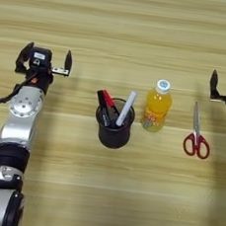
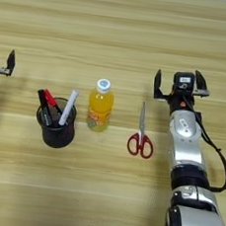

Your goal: Move the objects on the table

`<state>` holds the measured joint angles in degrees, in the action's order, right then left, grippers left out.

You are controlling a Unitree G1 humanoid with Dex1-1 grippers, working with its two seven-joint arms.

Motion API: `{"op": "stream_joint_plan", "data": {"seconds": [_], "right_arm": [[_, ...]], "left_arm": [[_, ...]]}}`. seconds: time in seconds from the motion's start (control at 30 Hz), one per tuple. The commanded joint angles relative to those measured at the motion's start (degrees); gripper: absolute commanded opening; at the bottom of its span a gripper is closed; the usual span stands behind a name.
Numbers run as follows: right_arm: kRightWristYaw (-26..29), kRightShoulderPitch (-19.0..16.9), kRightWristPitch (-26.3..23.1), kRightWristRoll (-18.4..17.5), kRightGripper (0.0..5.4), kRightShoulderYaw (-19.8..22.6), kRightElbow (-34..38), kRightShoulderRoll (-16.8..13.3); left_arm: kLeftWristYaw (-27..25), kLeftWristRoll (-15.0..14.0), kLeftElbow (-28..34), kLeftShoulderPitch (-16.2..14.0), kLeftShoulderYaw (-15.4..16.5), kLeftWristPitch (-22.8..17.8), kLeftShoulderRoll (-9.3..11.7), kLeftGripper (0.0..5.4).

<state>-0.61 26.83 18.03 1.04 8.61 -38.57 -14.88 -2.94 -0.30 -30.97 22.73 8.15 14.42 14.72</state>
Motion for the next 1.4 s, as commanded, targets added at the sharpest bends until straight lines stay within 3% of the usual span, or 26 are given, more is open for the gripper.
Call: {"op": "stream_joint_plan", "data": {"seconds": [0.03, 0.4, 0.67, 0.87, 1.0, 1.17, 1.4], "right_arm": [[-0.08, 1.10, 0.31, 0.28, 5.40, -0.17, -0.08, -0.42], [-0.15, 1.02, 1.11, 0.07, 5.40, -0.06, 0.10, -0.33], [3.17, -1.15, 9.19, -3.36, 5.40, 0.51, 6.46, 0.63], [15.79, -4.68, 14.51, -13.81, 5.40, -1.82, 17.42, 2.94], [25.03, -7.53, 12.73, -19.05, 5.40, -5.02, 21.91, 3.31], [34.23, -10.87, 6.52, -24.52, 5.40, -8.59, 27.05, 3.40], [39.24, -13.20, 2.72, -21.51, 5.40, -11.94, 26.71, 2.80]], "left_arm": [[-0.01, 0.67, -0.11, 0.72, -0.25, 0.61, 0.67, 5.38], [-0.01, 0.69, -0.22, 0.74, -0.25, 0.78, 0.67, 5.38], [0.22, 0.86, 0.39, 0.41, -0.39, 0.72, 0.41, 5.38], [0.38, 0.95, 0.25, 0.45, -0.48, 0.81, 0.32, 5.38], [0.52, 1.02, 0.05, 0.51, -0.60, 0.91, 0.20, 5.38], [0.61, 0.99, 0.02, 0.56, -0.68, 0.91, 0.16, 5.38], [0.67, 0.98, 0.15, 0.47, -0.79, 0.93, 0.15, 5.38]]}}
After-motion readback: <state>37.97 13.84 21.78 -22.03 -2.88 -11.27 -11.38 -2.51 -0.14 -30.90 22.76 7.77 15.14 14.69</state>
